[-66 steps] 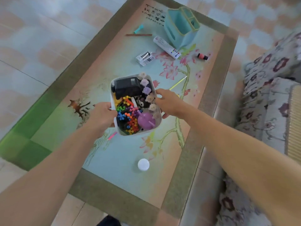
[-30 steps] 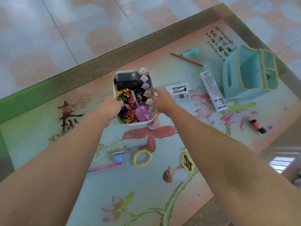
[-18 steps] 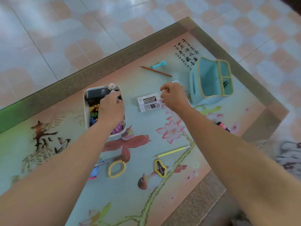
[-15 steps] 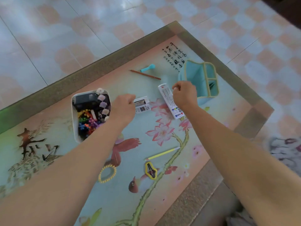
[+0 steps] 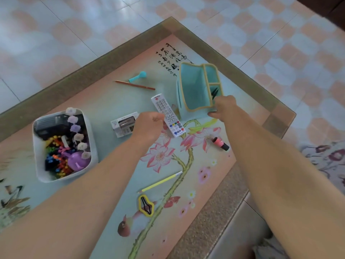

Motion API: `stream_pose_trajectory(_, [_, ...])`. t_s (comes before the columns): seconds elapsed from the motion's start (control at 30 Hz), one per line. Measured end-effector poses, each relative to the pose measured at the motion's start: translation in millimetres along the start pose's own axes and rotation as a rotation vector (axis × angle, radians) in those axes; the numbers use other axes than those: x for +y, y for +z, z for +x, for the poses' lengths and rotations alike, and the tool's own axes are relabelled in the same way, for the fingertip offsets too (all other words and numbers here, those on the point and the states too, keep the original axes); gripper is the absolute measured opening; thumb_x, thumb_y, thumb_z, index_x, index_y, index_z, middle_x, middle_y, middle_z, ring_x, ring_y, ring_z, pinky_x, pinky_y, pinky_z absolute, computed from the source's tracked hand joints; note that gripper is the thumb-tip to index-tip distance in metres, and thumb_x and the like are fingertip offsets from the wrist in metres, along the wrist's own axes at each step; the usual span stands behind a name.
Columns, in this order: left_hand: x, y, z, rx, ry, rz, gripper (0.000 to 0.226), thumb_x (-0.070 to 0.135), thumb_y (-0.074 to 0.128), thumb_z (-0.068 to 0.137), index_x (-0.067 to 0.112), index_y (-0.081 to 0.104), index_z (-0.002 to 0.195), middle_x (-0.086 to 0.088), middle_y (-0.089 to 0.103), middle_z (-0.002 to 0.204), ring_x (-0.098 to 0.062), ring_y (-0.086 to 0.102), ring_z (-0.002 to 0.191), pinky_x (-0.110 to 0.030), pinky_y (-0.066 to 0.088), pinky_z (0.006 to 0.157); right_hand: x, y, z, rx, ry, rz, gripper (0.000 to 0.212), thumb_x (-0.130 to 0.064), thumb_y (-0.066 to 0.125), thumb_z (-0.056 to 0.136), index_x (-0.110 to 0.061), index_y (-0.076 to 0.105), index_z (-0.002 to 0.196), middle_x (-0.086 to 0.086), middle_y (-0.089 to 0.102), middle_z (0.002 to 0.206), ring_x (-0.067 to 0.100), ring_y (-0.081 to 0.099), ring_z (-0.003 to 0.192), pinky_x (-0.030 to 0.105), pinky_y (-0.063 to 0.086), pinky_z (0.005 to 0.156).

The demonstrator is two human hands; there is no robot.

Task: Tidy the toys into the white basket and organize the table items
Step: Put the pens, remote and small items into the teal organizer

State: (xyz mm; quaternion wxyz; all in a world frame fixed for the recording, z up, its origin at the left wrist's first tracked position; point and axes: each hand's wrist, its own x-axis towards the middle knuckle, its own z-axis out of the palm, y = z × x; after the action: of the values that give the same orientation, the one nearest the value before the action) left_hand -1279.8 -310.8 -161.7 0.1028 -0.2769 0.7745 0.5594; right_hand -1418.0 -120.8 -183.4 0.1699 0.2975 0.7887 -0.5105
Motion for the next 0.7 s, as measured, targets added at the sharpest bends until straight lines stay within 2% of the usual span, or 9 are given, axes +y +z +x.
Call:
stream_pose_trajectory(0.07, [-4.1,3.6,0.6,0.001,-0.022,-0.002,0.033,0.002,0.046,0.091,0.010,0.066,0.115,-0.006,0.066,0.108,-0.019,0.061,0.087,-0.027,0.047,0.073,8.6,2.0,17.6,-0.058,0.036,0.138,0.016,-0.014,0.049,0.096,-0.014,0.042,0.082,0.001,0.061,0.070,0.016,0.064,0.065,0.025,0.054,0.056])
stream_pose_trajectory(0.13, [-7.5,5.6,1.7,0.000,-0.041,0.011,0.032,0.002,0.046,0.090,0.012,0.068,0.112,-0.003,0.066,0.100,-0.018,0.062,0.087,-0.031,0.050,0.080,13.8,4.2,22.6,-0.029,0.036,0.172,0.015,-0.003,0.043,0.095,-0.014,0.043,0.086,0.008,0.056,0.098,0.015,0.062,0.058,0.030,0.060,0.062])
stream_pose_trajectory(0.17, [-9.4,6.4,4.0,0.000,-0.043,0.005,0.031,0.002,0.046,0.090,0.013,0.068,0.110,-0.002,0.066,0.095,-0.017,0.062,0.083,-0.032,0.050,0.082,13.5,4.1,23.9,-0.006,0.069,0.171,0.012,0.000,0.042,0.095,-0.011,0.045,0.089,0.011,0.053,0.104,0.016,0.063,0.052,0.032,0.061,0.063])
stream_pose_trajectory(0.27, [-9.9,4.9,7.3,-0.005,-0.059,-0.052,0.030,0.000,0.046,0.090,0.016,0.069,0.102,0.008,0.063,0.080,-0.016,0.060,0.075,-0.033,0.050,0.082,8.5,-0.6,17.3,0.101,0.088,0.221,0.018,0.005,0.039,0.095,0.002,0.052,0.107,0.021,0.063,0.101,0.034,0.068,0.052,0.043,0.061,0.059])
stream_pose_trajectory(0.37, [-11.8,-3.2,7.9,-0.023,-0.068,-0.103,0.029,0.003,0.047,0.089,0.023,0.065,0.077,0.002,0.063,0.080,-0.017,0.059,0.079,-0.033,0.048,0.084,-1.0,-10.0,-5.8,0.099,0.040,0.230,0.020,0.008,0.037,0.092,0.005,0.055,0.100,0.025,0.066,0.097,0.042,0.069,0.061,0.045,0.060,0.053])
stream_pose_trajectory(0.43, [-12.7,-10.1,5.0,-0.022,-0.067,-0.173,0.028,0.012,0.049,0.090,0.022,0.057,0.065,-0.008,0.058,0.084,-0.019,0.054,0.083,-0.035,0.045,0.083,-2.7,-16.0,-22.5,-0.008,-0.020,0.161,0.024,0.012,0.036,0.088,0.003,0.057,0.094,0.024,0.065,0.092,0.041,0.069,0.064,0.045,0.060,0.056])
stream_pose_trajectory(0.53, [-12.4,-21.9,-2.2,-0.017,-0.140,-0.386,0.022,0.035,0.047,0.095,0.016,0.051,0.084,-0.008,0.056,0.092,-0.019,0.056,0.089,-0.034,0.049,0.092,0.7,-24.2,-49.4,-0.169,-0.123,0.026,0.028,0.017,0.037,0.085,0.001,0.059,0.093,0.020,0.064,0.084,0.031,0.069,0.057,0.045,0.060,0.054])
stream_pose_trajectory(0.6, [-10.9,-36.0,-17.0,-0.002,-0.193,-0.501,0.035,0.050,0.040,0.094,0.017,0.052,0.094,-0.005,0.058,0.094,-0.020,0.058,0.090,-0.032,0.051,0.088,8.1,-27.0,-70.1,-0.266,-0.168,-0.128,0.029,0.015,0.039,0.087,0.001,0.060,0.101,0.019,0.064,0.080,0.024,0.068,0.050,0.039,0.060,0.049])
stream_pose_trajectory(0.7, [-19.4,-52.8,-45.0,-0.028,-0.247,-0.580,0.044,0.060,0.035,0.091,0.022,0.057,0.096,0.000,0.059,0.097,-0.025,0.059,0.090,-0.037,0.051,0.085,23.1,-27.1,-93.5,-0.375,-0.208,-0.333,0.030,0.012,0.040,0.088,0.002,0.061,0.107,0.020,0.065,0.081,0.026,0.067,0.056,0.036,0.060,0.049])
